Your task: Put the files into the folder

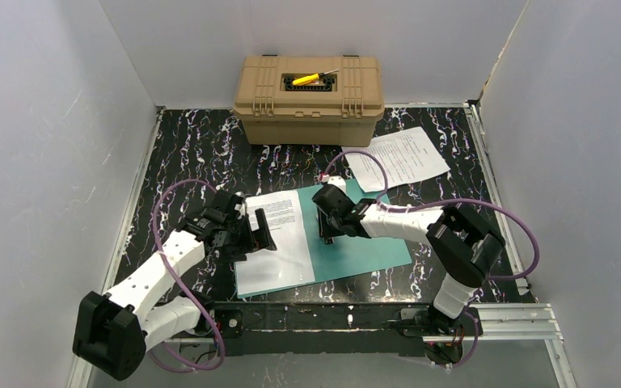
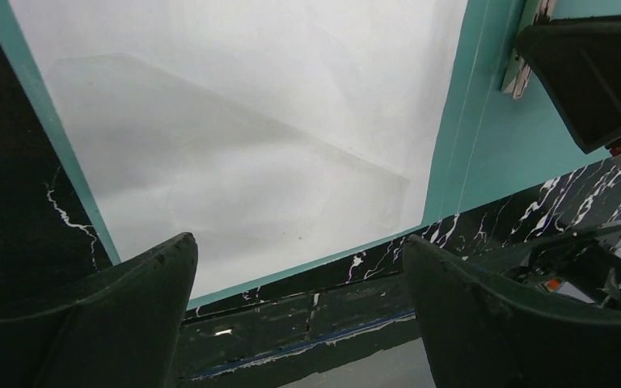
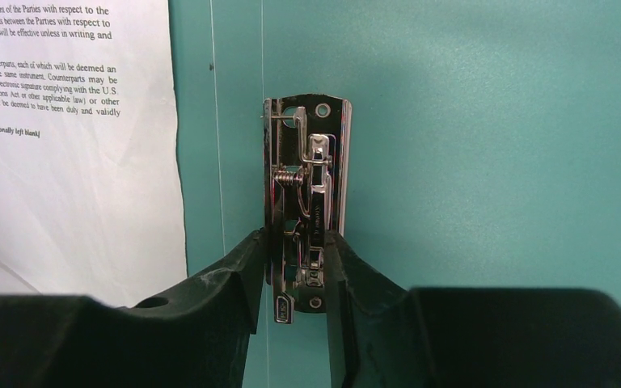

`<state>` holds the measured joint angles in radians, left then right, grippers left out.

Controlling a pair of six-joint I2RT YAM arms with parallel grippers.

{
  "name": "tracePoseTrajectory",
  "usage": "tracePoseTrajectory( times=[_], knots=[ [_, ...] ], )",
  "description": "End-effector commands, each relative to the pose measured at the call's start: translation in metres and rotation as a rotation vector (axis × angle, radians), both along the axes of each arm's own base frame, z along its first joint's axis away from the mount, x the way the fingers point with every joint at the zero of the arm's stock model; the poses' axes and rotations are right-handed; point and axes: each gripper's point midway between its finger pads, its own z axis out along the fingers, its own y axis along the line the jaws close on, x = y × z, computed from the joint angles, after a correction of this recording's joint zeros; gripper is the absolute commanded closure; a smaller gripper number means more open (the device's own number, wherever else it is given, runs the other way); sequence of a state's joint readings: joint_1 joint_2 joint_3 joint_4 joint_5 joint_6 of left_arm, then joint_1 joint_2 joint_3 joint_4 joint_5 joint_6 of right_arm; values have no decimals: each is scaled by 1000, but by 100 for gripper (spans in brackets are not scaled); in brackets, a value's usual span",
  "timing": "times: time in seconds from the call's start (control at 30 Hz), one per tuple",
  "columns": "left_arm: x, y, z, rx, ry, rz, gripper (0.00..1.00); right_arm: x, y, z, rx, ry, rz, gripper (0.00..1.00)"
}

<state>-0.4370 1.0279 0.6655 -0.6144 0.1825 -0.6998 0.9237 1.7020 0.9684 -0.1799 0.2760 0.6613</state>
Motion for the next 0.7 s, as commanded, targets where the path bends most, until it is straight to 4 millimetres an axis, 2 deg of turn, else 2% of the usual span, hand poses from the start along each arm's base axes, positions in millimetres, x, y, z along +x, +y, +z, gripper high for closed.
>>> tracePoseTrajectory(
  times=[0.0, 0.33, 0.47, 0.67],
  knots=[
    [2, -7, 5, 49, -34, -40, 4, 8, 1, 25, 10, -53, -39, 58],
    [-13, 4, -19, 252, -11, -83, 6, 7, -6, 61, 19, -112, -2, 40],
    [-16, 4, -27, 304, 1, -102, 6, 6, -8, 65, 9, -117, 17, 41],
    [-17, 2, -38, 382, 19, -145, 6, 1, -9, 61, 2, -102, 43, 43]
  ],
)
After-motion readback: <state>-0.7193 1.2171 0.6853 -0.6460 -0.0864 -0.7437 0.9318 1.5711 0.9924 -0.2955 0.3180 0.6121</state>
